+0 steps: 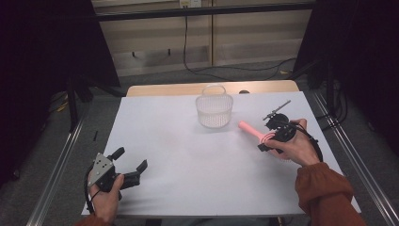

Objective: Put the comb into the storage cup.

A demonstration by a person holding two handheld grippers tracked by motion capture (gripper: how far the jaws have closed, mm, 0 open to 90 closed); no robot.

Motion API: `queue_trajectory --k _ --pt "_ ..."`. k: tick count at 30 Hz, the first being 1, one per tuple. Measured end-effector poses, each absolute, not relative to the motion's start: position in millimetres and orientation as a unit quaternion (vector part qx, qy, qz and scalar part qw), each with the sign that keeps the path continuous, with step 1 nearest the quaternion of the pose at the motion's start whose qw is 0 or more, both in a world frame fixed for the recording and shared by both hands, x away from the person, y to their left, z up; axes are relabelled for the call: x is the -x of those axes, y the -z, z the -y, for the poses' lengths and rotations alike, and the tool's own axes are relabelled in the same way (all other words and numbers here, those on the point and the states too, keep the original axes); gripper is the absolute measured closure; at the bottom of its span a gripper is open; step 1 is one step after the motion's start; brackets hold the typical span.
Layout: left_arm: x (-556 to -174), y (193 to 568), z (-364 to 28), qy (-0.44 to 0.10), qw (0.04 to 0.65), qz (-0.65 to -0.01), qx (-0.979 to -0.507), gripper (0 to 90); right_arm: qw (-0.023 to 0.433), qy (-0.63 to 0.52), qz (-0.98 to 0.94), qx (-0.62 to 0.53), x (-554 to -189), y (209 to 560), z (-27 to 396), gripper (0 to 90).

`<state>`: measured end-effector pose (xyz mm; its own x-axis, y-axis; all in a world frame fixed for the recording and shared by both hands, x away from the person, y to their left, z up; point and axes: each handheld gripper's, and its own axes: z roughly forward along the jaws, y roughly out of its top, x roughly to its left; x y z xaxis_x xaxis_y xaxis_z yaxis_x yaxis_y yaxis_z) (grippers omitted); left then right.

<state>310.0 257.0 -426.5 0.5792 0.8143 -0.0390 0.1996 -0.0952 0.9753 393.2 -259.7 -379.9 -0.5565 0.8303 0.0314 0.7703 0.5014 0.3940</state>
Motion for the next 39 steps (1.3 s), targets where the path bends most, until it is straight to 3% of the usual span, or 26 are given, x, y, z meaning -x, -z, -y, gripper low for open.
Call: queue_trajectory --k 10,24,27,39 --pt "-314.6 424.5 -246.5 -0.252 0.563 -0.354 -0.703 2.1 0.087 -0.195 -0.864 -0.456 -389.5 372.5 257.0 20.3" --pt "-331.9 414.4 -179.2 -0.208 0.549 -0.253 -0.769 1.5 0.082 -0.216 -0.866 -0.444 -383.1 364.5 251.4 20.4" --pt "-338.4 410.5 -155.6 -0.227 0.544 -0.194 -0.784 3.3 0.076 -0.225 -0.866 -0.441 -380.2 361.8 248.0 20.4" --pt "-352.0 407.8 -107.3 -0.229 0.552 -0.151 -0.787 4.8 0.071 -0.234 -0.874 -0.420 -374.8 357.4 235.8 20.5"
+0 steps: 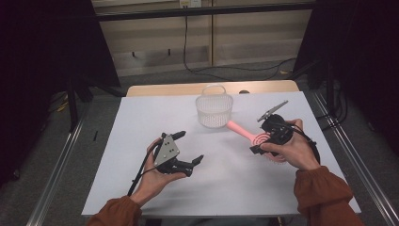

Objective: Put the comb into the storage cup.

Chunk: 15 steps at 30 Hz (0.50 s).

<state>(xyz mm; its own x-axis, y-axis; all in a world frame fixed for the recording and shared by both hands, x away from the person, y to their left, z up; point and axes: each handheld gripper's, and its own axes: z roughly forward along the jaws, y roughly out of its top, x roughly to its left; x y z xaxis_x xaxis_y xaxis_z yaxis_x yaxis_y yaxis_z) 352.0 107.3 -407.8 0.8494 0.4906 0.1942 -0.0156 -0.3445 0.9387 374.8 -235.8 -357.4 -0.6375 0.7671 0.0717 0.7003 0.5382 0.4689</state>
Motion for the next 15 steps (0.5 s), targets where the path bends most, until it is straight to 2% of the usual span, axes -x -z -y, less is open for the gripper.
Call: queue_trajectory --k 11,15 --pt "-361.2 412.7 -84.7 -0.246 0.528 -0.115 -0.805 5.6 0.057 -0.244 -0.883 -0.397 -375.4 357.3 218.2 20.4" --pt "-365.0 411.8 -77.1 -0.269 0.521 -0.094 -0.805 6.2 0.058 -0.249 -0.882 -0.397 -376.1 354.7 213.5 20.5"
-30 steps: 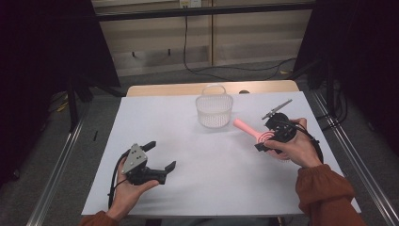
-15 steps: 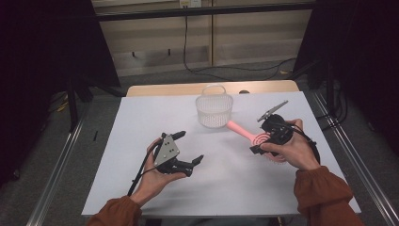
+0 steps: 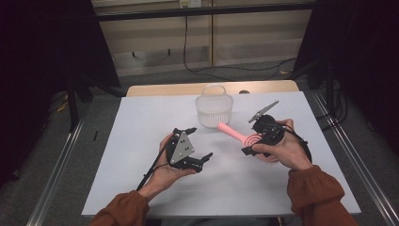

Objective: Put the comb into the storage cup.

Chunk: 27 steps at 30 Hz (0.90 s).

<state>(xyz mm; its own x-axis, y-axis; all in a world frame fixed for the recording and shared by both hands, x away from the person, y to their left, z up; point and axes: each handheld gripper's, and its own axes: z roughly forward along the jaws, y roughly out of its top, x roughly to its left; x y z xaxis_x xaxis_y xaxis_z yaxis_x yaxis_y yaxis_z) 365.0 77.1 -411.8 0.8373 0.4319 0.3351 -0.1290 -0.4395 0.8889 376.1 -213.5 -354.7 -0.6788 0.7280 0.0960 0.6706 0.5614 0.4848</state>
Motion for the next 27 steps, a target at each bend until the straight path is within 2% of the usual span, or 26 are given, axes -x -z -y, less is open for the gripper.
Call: queue_trajectory --k 20,27 --pt "-373.8 418.9 -44.9 -0.345 0.484 -0.016 -0.804 12.1 0.040 -0.259 -0.890 -0.372 -377.3 354.3 192.0 20.5" --pt "-372.9 418.6 -41.4 -0.372 0.466 0.024 -0.802 21.1 0.029 -0.257 -0.893 -0.370 -377.6 356.6 185.8 20.5"
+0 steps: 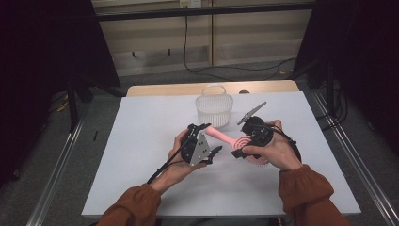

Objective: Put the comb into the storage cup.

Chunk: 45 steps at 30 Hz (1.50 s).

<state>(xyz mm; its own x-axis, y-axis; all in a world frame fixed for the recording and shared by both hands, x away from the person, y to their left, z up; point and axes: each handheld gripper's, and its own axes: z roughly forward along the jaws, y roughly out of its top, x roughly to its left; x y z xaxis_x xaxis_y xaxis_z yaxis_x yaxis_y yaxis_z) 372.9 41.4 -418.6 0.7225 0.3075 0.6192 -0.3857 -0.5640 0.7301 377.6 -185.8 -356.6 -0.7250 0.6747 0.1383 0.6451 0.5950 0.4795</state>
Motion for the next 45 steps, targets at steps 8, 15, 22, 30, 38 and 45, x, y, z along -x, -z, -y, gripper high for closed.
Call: queue_trajectory --k 8,15,22,30,38,45 --pt "-363.7 418.8 -33.6 -0.398 0.441 0.082 -0.800 30.5 0.020 -0.258 -0.895 -0.364 -377.0 357.0 179.2 20.5" --pt "-363.0 423.5 -32.1 -0.419 0.418 0.112 -0.798 36.4 0.014 -0.260 -0.898 -0.356 -376.2 356.2 175.1 20.5" --pt "-359.8 426.7 -30.2 -0.431 0.408 0.143 -0.792 45.2 0.009 -0.258 -0.900 -0.350 -376.7 356.1 169.1 20.5" --pt "-358.6 428.0 -28.7 -0.441 0.400 0.167 -0.786 53.9 0.004 -0.260 -0.901 -0.346 -377.5 354.4 165.0 20.5" --pt "-357.5 430.2 -27.6 -0.440 0.397 0.186 -0.784 63.2 -0.002 -0.263 -0.900 -0.348 -377.4 353.9 162.9 20.5" --pt "-358.0 433.5 -26.2 -0.437 0.394 0.195 -0.785 67.7 -0.007 -0.264 -0.900 -0.347 -377.2 354.8 162.3 20.5"
